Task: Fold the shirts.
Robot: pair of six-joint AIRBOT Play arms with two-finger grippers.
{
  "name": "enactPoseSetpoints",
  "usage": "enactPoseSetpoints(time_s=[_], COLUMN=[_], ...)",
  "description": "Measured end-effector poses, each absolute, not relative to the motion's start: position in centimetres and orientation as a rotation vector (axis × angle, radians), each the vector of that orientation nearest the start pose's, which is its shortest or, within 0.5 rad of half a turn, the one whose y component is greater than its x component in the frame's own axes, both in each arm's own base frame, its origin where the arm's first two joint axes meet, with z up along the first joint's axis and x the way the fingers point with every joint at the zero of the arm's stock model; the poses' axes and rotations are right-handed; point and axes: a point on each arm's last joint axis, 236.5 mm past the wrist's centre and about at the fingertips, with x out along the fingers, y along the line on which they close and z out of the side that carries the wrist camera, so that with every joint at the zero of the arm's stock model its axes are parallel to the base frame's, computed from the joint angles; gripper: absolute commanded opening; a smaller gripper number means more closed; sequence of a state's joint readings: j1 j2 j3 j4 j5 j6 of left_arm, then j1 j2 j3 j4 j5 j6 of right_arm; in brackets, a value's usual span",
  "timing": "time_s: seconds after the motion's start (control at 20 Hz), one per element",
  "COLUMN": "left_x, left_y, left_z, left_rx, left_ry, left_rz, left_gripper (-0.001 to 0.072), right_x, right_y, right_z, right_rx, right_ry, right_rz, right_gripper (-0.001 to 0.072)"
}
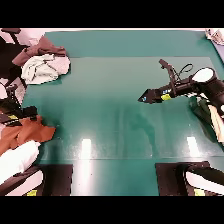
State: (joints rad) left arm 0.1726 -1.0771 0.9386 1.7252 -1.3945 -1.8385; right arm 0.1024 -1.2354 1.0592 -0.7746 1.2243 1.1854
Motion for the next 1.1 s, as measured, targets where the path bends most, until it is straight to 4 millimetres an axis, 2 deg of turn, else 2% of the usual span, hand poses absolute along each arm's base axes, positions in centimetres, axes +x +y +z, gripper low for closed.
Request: enactPoseSetpoints(time_s=[0.15,0.2,0.25,0.3,0.45,0.5,0.55,0.8,0.95,1.05,1.1], left_x=[25.6,25.6,25.6,25.6,25.4,25.4,25.4,25.2,25.9,27.9,29.6], left_y=[9.0,9.0,9.0,9.0,8.9,8.9,8.9,8.2,4.9,1.5,-0.5], left_z=[-2.0,-2.3,-2.5,-2.7,-3.0,-3.1,-3.1,-2.7,-1.0,1.9,4.1], left_rx=[-0.167,-0.165,-0.165,-0.161,-0.136,-0.131,-0.127,-0.128,-0.231,-0.345,-0.403], left_ry=[1.536,1.545,1.552,1.559,1.58,1.583,1.585,1.604,1.59,1.502,1.429], left_rz=[0.464,0.465,0.465,0.459,0.433,0.427,0.424,0.377,0.251,0.129,0.053], left_gripper=[0.0693,0.0626,0.045,0.0338,0.0339,0.0203,0.002,0.0023,0.0023,0.0022,0.0022], right_x=[33.0,33.0,33.0,33.1,33.3,33.3,33.4,33.2,33.6,34.4,35.2], right_y=[19.8,19.8,19.8,19.6,19.3,19.2,19.2,19.4,18.9,18.1,17.4], right_z=[5.8,6.1,6.3,6.4,6.7,6.7,6.7,6.8,6.8,6.8,6.9], right_rx=[0.368,0.374,0.382,0.393,0.414,0.418,0.422,0.436,0.452,0.472,0.486], right_ry=[1.21,1.207,1.202,1.202,1.199,1.199,1.2,1.208,1.206,1.185,1.165], right_rz=[0.763,0.76,0.755,0.746,0.727,0.723,0.72,0.714,0.695,0.662,0.635], right_gripper=[0.0567,0.0567,0.0567,0.0567,0.0567,0.0566,0.0567,0.0566,0.0566,0.0567,0.0567])
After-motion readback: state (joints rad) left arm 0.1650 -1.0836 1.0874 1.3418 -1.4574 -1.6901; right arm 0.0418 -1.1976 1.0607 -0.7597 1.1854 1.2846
